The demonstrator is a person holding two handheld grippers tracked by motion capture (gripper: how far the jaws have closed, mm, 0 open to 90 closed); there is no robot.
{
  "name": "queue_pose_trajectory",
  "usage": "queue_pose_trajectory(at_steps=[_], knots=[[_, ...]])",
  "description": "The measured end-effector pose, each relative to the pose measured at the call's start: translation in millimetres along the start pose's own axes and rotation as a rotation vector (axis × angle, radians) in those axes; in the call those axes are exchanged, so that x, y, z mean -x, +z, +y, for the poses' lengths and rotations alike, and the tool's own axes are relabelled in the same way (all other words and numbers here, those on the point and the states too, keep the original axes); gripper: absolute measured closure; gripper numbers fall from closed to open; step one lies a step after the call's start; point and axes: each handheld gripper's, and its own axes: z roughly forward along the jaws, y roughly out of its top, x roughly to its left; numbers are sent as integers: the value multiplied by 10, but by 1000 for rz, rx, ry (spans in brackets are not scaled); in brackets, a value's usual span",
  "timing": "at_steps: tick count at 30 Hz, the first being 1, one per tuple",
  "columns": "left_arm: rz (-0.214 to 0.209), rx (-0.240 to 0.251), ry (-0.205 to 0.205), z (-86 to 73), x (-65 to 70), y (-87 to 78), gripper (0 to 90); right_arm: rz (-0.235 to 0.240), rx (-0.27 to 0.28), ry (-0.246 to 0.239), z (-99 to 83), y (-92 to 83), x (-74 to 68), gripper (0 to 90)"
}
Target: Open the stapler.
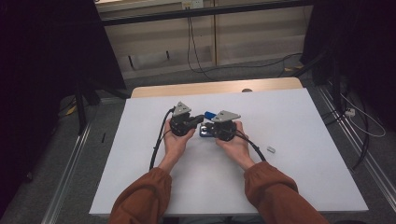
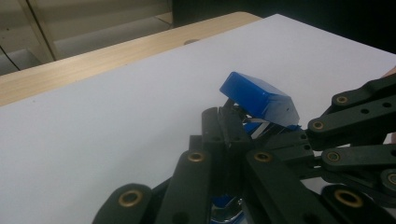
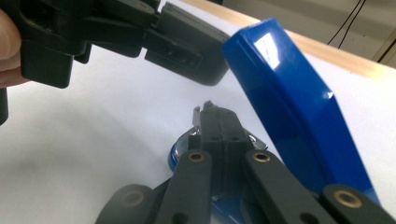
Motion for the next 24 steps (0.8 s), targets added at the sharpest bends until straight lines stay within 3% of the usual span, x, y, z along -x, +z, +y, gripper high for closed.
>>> queue_pose_trajectory(at_steps=[9, 17, 18, 24], knots=[[3, 2, 1, 5, -1, 4, 900, -8, 7, 21, 1, 13, 35, 900], [9, 3, -6, -15, -20, 11, 900, -48, 15, -5, 16, 57, -10, 900], [34, -5, -17, -29, -26, 14, 900, -50, 14, -9, 15, 60, -13, 900], [20, -32, -20, -67, -32, 53, 900, -63, 11, -3, 20, 52, -11, 900]])
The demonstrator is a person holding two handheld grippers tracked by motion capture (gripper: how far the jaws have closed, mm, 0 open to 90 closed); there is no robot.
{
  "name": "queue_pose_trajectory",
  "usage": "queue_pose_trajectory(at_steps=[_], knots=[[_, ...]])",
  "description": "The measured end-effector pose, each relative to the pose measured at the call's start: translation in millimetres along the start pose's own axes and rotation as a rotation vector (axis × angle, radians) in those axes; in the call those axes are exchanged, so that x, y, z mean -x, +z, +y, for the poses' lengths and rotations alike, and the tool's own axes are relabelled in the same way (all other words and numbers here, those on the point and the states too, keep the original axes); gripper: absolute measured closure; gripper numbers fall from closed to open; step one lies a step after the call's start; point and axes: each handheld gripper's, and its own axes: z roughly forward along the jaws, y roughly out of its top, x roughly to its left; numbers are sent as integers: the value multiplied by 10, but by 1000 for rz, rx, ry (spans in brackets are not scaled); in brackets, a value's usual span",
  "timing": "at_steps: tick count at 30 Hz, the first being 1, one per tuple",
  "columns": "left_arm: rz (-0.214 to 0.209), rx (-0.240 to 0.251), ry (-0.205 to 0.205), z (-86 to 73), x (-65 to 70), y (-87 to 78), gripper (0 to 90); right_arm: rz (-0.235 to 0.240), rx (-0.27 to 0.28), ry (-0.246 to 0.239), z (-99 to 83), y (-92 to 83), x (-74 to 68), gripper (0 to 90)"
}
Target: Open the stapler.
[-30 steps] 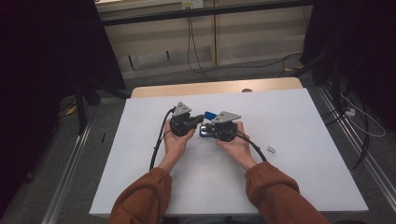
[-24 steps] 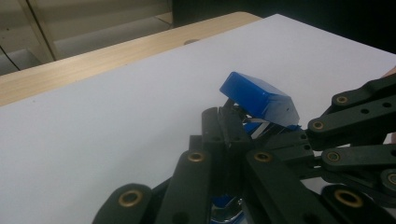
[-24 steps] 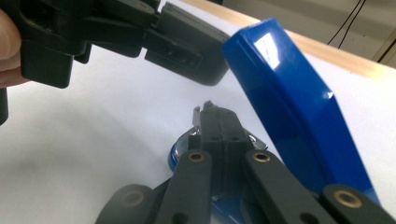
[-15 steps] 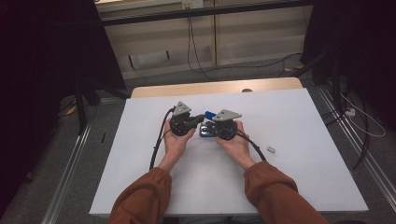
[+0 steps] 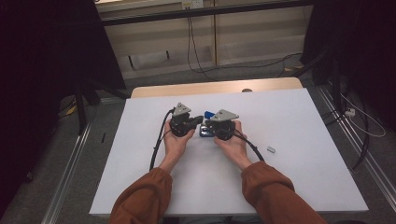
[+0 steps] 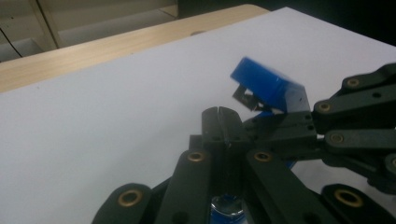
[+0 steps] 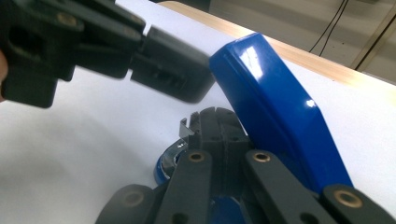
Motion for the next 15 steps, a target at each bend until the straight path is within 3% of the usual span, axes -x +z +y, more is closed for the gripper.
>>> queue_pose_trajectory(at_steps=[7, 15], knots=[[2, -40, 9, -47, -22, 43, 900, 0, 0, 3, 0, -8, 18, 900], [-13, -41, 35, -70, -1, 72, 900, -2, 1, -3, -2, -4, 14, 900]])
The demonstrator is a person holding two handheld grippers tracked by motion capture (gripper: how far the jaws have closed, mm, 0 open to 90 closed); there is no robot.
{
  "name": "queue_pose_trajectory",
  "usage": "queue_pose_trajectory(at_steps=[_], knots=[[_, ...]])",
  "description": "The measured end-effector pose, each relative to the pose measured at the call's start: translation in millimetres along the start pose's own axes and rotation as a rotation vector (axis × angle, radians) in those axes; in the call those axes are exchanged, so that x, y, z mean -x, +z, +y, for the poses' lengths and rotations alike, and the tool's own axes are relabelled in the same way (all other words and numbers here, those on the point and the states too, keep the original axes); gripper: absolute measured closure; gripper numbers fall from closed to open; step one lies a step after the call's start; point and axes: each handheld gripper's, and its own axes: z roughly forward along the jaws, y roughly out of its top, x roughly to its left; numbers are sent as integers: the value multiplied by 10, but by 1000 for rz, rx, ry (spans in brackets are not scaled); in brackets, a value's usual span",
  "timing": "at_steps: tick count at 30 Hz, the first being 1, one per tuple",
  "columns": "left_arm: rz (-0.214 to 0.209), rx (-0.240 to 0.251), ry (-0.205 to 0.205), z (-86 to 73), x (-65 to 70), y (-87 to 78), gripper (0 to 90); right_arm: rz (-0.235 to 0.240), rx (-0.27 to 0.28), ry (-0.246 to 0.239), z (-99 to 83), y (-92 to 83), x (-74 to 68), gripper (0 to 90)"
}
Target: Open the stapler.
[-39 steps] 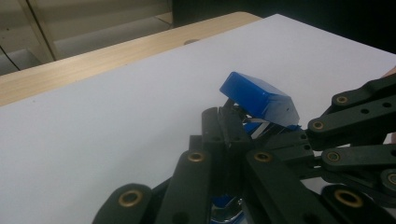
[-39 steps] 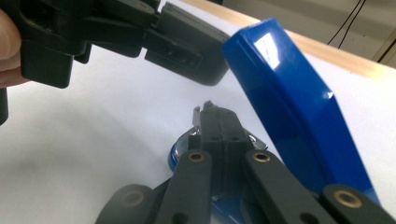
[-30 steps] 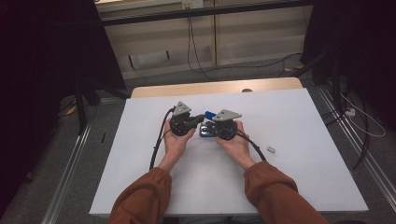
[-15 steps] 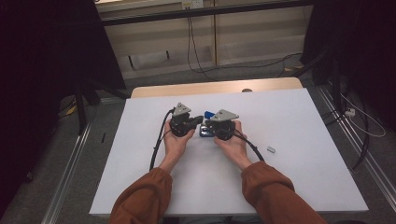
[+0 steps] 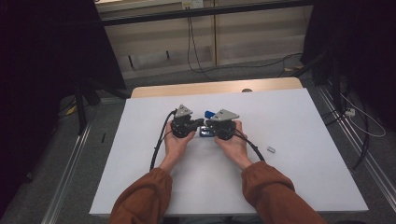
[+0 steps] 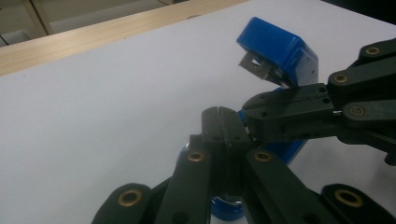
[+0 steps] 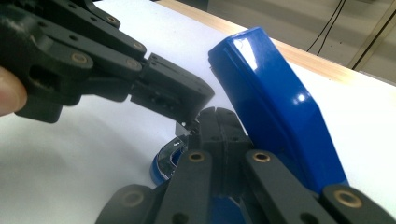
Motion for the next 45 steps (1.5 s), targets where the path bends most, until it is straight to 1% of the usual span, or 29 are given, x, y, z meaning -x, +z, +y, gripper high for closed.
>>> queue_pose_trajectory(at_steps=[1, 4, 6, 11, 12, 14, 17, 21, 23, 24, 26, 31, 36, 45], knots=[[9, -4, -2, 4, 9, 0, 900, 1, 0, 2, 0, -1, 1, 900], [14, -5, -4, 9, 21, 4, 900, -3, 0, -3, 0, 0, -1, 900], [3, -7, -8, -1, 5, 3, 900, -5, -2, -8, 2, -1, -4, 900], [4, -6, -7, -6, 5, 7, 900, -12, -4, -6, 4, -6, -14, 900], [5, -20, -5, -24, -2, 22, 900, -12, -2, -7, 2, -6, -15, 900], [4, -29, -3, -53, -16, 38, 900, -16, -1, -4, 3, -6, -19, 900], [3, -27, -3, -54, -18, 38, 900, -21, -1, -11, 1, 1, -25, 900], [5, -25, 2, -57, -18, 37, 900, -30, 1, -8, 4, 13, -35, 900], [1, -20, -4, -62, -20, 38, 900, -32, 5, -6, 9, 24, -42, 900], [8, -15, 0, -71, -9, 36, 900, -39, 22, -2, 17, 29, -53, 900], [8, -10, 2, -74, -4, 38, 900, -41, 30, -5, 31, 30, -59, 900], [7, -10, -1, -76, -7, 37, 900, -43, 29, -5, 47, 29, -55, 900], [16, -9, 0, -75, 7, 38, 900, -43, 28, -3, 51, 22, -50, 900], [11, -8, 1, -80, -6, 37, 900, -47, 32, -2, 63, -3, -31, 900]])
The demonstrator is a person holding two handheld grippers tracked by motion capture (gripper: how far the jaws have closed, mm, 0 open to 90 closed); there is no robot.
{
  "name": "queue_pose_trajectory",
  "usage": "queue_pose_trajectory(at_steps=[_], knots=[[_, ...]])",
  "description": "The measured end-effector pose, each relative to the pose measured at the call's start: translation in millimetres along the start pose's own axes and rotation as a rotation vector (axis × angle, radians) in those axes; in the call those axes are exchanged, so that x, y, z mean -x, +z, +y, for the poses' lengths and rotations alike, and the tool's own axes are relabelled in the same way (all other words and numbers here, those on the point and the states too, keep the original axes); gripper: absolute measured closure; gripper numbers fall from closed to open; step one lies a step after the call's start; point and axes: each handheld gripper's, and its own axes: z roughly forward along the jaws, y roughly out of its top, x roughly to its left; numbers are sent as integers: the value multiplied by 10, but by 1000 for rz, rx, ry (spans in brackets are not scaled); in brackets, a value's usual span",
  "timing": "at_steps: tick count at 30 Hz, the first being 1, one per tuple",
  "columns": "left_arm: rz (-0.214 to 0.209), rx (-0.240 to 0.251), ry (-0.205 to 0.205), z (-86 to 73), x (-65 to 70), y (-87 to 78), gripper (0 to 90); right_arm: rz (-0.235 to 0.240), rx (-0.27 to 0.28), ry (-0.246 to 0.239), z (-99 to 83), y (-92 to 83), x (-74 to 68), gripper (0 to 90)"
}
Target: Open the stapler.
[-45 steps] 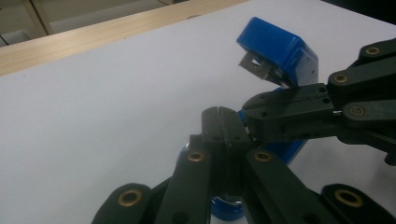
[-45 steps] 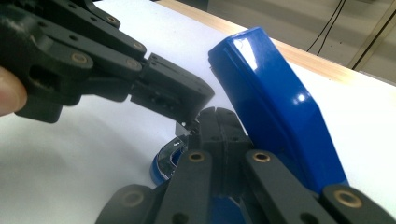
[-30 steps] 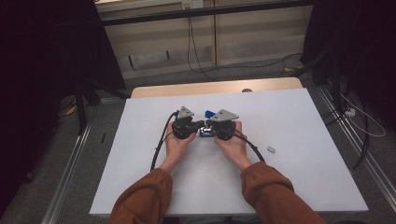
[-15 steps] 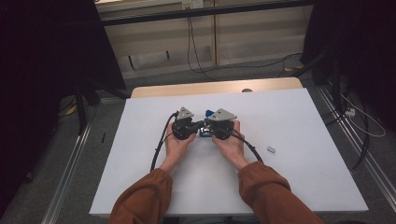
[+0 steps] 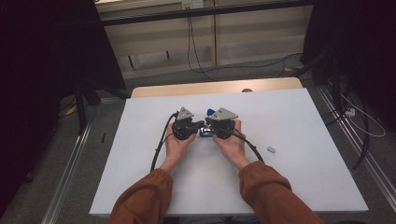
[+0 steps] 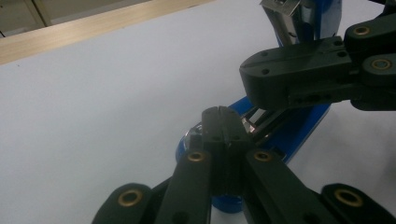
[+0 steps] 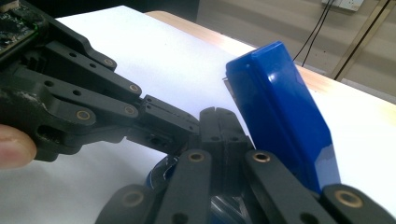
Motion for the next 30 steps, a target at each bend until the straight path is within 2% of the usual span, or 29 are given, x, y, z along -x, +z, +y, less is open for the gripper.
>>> queue_pose_trajectory(at_steps=[26, 30], knots=[[-12, 7, -2, -6, -11, 4, 900, -28, 17, -16, -3, -65, 28, 900], [-22, 11, 1, -10, -28, 3, 900, -52, 31, -28, -1, -81, 36, 900]])
